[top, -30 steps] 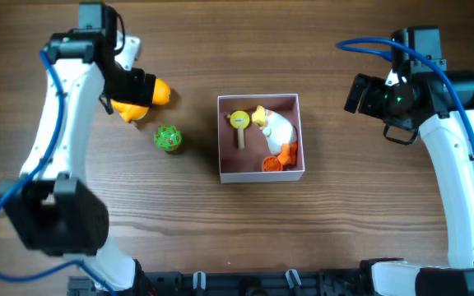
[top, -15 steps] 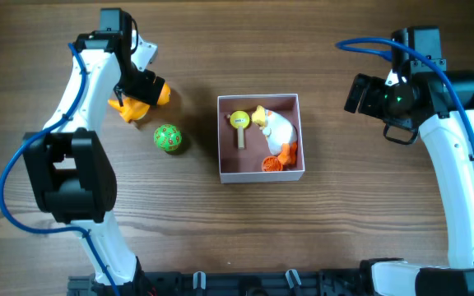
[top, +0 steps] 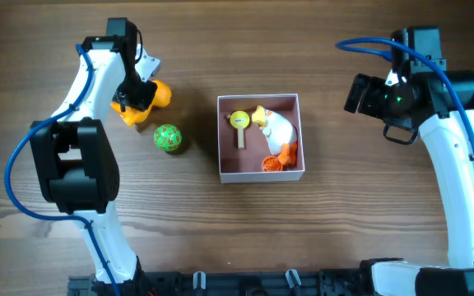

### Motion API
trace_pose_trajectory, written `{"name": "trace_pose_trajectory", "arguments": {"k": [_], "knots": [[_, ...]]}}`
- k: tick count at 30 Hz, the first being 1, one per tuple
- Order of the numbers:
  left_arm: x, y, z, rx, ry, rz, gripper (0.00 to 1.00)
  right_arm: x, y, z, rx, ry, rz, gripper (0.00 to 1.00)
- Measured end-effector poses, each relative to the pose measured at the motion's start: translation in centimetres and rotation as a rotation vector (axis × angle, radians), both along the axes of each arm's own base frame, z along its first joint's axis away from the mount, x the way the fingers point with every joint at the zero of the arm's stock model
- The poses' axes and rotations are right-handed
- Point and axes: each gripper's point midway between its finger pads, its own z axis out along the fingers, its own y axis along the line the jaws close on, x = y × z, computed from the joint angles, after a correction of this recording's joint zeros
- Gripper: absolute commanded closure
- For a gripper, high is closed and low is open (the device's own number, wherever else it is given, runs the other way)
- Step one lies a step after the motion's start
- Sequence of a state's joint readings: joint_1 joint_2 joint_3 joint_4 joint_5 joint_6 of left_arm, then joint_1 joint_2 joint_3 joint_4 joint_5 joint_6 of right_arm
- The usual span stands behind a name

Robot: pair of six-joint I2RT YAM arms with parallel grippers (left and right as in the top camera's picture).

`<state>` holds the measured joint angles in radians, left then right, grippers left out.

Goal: Pack container
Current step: 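Reach the left gripper to the orange dinosaur and grasp it, then carry the dinosaur right into the box and release it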

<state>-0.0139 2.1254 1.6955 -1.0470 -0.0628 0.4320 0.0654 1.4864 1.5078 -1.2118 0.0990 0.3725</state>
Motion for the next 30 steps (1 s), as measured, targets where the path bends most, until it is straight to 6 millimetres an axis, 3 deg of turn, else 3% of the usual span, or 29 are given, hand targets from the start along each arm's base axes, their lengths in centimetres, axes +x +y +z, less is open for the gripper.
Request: {"name": "trace_pose_trajectory", "arguments": {"k": [9,14,17,20,22,24,27,30], "knots": [[0.0,0.4,0.1,0.027,0.002,-0.002,0.96,0.0,0.0,0.0,0.0,0.0,0.0,0.0],[1.8,0.7,2.4,0.103,-0.071,-0.014,0.96,0.0,0.0,0.0,0.0,0.0,0.0,0.0],[3.8,-1.2,6.0,0.113,-0.199,-0.046,0.96,0.0,0.0,0.0,0.0,0.0,0.0,0.0],[5.6,-4.5,11.7,0.083,-0.384,-0.065,0.96,0.0,0.0,0.0,0.0,0.0,0.0,0.0],[5.6,-7.2,16.5,0.038,-0.515,-0.071,0.96,0.0,0.0,0.0,0.0,0.0,0.0,0.0],[4.3,-10.2,20.5,-0.024,-0.608,-0.075,0.96,0.0,0.0,0.0,0.0,0.0,0.0,0.0],[1.5,-13.9,23.9,-0.114,-0.658,-0.063,0.96,0.0,0.0,0.0,0.0,0.0,0.0,0.0],[-2.3,-18.0,25.4,-0.232,-0.634,-0.043,0.96,0.0,0.0,0.0,0.0,0.0,0.0,0.0]]}}
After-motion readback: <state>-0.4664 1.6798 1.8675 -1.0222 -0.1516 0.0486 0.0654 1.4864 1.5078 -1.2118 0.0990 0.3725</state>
